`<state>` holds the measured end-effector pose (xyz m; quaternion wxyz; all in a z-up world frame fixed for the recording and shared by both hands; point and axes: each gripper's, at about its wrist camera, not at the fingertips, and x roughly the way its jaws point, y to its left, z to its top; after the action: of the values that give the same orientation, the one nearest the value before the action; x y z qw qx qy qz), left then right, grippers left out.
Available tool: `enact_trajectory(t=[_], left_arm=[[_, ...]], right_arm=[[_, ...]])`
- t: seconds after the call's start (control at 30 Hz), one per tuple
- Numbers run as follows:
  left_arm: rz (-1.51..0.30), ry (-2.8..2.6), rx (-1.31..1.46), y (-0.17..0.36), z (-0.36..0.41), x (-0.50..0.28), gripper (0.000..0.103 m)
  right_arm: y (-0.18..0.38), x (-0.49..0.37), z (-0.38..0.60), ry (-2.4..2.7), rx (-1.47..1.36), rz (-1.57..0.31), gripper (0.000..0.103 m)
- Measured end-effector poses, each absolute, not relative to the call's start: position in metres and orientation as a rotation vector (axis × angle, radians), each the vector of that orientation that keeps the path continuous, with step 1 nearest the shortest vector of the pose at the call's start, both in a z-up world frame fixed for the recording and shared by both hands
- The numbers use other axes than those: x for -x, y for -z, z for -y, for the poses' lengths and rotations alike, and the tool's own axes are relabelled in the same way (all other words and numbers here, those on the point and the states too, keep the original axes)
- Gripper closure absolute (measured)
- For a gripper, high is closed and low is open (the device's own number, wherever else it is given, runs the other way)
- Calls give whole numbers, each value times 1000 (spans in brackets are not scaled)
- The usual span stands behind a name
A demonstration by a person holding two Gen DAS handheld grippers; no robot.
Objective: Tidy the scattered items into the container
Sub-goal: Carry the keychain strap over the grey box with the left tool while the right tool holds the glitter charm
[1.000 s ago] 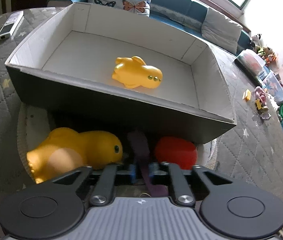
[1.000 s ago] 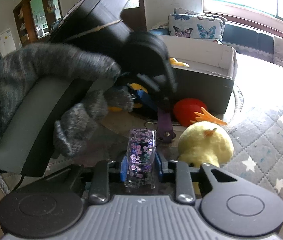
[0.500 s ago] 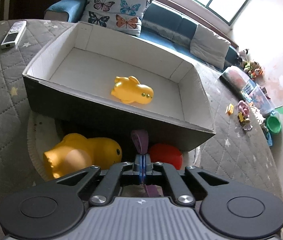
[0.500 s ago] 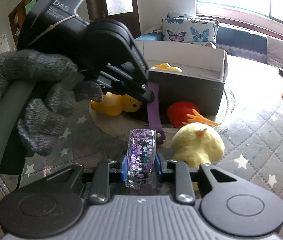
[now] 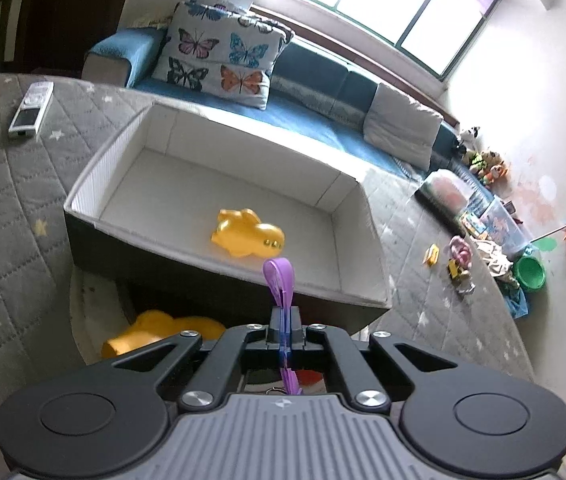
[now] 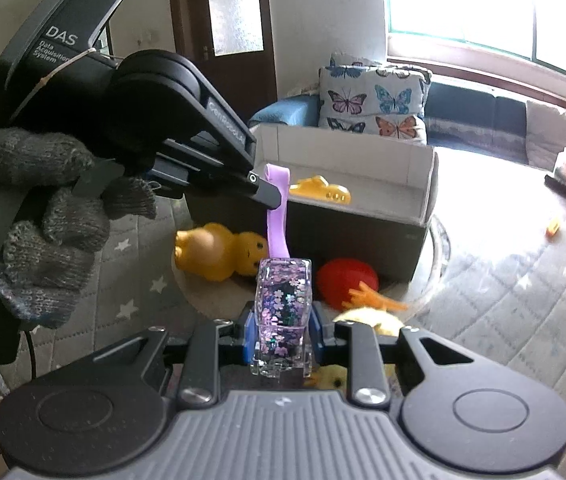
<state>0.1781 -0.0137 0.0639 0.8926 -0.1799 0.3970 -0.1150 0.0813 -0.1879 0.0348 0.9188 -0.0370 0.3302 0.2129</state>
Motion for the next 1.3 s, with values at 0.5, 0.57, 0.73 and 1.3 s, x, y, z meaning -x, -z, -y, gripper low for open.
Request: enact_trajectory(t=[0.5, 0.57, 0.73, 1.3], left_arm=[[-731, 222, 374, -101, 1, -186, 102], [-719, 219, 375, -105, -1, -189, 102], [-698, 209, 375, -114, -6, -199, 102], [-678, 155, 373, -124, -18, -254, 102]], right_arm=[[-66, -107, 178, -449, 109, -610, 78], [-71, -111, 177, -450, 113, -601, 78], [-80, -123, 176, -450, 129, -580, 78], [-85, -185, 174, -466, 144, -572, 78]])
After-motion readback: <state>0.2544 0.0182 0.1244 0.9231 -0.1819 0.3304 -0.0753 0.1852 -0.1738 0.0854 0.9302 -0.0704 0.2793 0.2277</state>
